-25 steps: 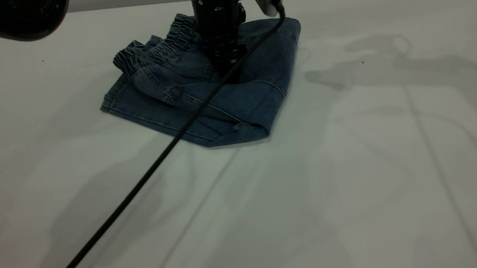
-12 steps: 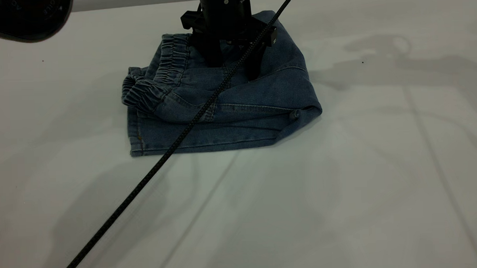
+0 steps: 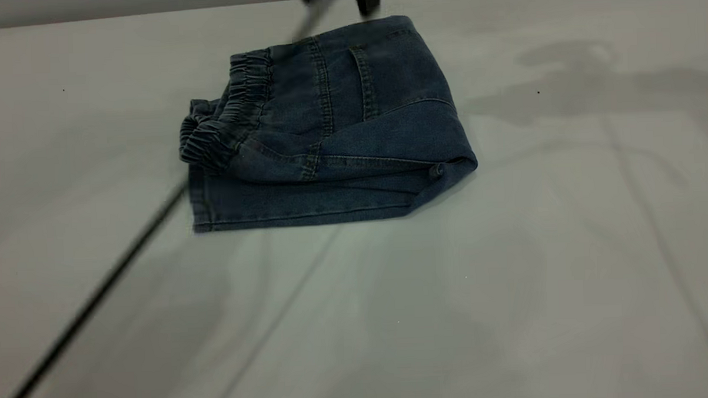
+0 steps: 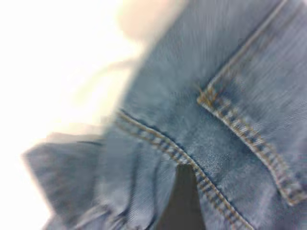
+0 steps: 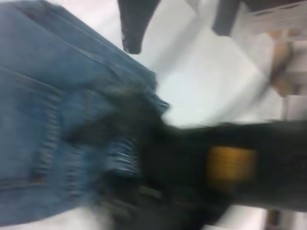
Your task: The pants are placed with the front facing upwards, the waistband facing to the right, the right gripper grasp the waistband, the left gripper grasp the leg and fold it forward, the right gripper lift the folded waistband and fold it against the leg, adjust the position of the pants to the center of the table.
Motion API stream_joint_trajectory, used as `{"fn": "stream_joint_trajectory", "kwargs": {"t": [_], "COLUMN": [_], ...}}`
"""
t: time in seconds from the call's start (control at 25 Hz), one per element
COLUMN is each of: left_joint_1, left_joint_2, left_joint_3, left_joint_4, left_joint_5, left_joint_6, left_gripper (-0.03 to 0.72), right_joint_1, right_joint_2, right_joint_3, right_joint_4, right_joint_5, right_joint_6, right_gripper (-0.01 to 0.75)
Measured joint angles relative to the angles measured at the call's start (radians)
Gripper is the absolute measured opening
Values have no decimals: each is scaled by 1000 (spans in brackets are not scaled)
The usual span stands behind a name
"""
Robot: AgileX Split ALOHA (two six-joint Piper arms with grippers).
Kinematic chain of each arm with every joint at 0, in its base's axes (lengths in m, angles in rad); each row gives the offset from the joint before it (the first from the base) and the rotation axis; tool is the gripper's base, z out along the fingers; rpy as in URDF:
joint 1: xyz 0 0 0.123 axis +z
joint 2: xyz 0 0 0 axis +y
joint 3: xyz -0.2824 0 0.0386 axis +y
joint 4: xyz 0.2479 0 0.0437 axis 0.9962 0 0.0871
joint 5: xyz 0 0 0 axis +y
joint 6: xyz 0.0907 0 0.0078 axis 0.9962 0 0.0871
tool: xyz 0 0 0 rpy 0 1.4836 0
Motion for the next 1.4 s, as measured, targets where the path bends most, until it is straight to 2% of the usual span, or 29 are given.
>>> {"fn": "stream_joint_trajectory", "kwargs": {"t": [0.28,0.8,1.08,1.4], "left_joint_1": [5,7,7,7], "left_joint_2": [-173,-719,-1056,-1565], "left_joint_3": [68,588,856,1302], "left_joint_4": [29,137,138,134], "left_joint_5": [0,0,0,0], "left_joint_6": [-15,-42,-55,-140], "left_gripper": [587,587,587,587], "right_joint_1": [0,-1,-1,-1], "right_joint_2": [-175,-683,-977,-1385], "right_joint_3": [-7,13,273,617], "right_joint_4": [-250,-376,-368,-368], "right_joint_5": [21,58,63,68], "right_joint_6": [162,277,278,278], "right_gripper": [588,587,587,587]}}
